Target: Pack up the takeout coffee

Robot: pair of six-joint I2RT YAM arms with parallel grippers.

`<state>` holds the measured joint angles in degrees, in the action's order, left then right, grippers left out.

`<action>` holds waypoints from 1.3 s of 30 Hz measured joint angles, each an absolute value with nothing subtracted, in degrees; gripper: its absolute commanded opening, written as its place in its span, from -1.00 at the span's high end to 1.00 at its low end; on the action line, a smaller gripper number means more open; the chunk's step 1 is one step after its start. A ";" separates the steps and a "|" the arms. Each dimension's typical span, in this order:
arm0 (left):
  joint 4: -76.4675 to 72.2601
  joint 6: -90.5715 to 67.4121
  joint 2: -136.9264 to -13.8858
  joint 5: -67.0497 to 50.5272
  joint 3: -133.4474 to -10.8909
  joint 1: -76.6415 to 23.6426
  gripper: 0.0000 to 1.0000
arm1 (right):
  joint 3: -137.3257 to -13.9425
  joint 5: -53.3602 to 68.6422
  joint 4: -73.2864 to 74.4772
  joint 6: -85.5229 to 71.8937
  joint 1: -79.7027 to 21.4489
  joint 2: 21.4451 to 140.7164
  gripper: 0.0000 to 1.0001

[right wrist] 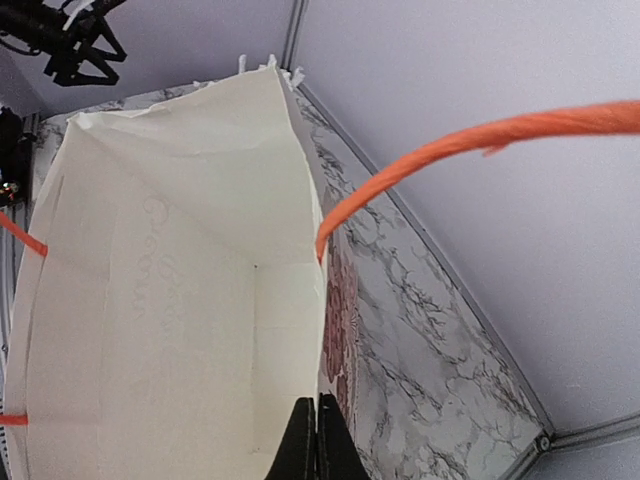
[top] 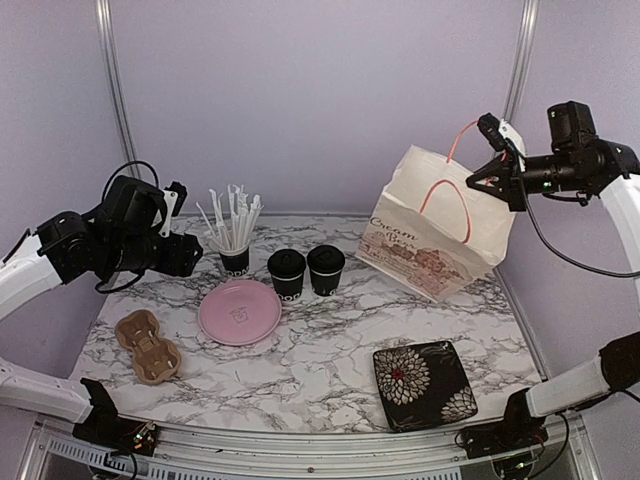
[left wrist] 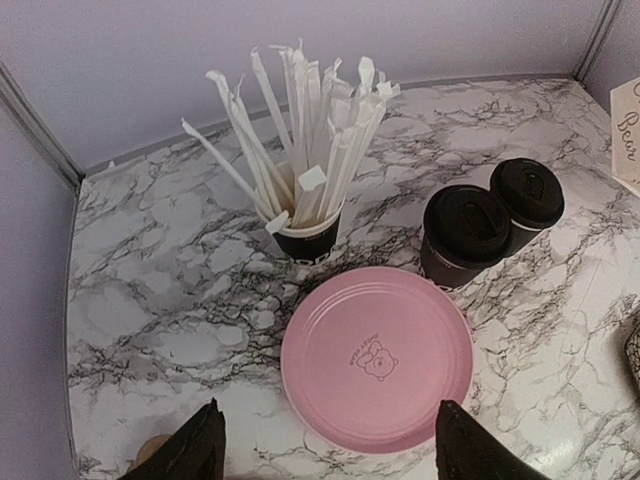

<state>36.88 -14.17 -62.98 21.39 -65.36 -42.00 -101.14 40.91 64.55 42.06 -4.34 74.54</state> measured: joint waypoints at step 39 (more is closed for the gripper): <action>32.82 -32.49 -79.66 14.87 -43.11 -7.18 0.96 | -96.62 41.69 59.40 43.99 -41.89 87.13 1.00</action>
<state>32.82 -32.49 -79.66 14.87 -43.11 -7.18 -96.62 41.69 59.40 43.99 -41.89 87.13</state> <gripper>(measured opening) 0.032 0.008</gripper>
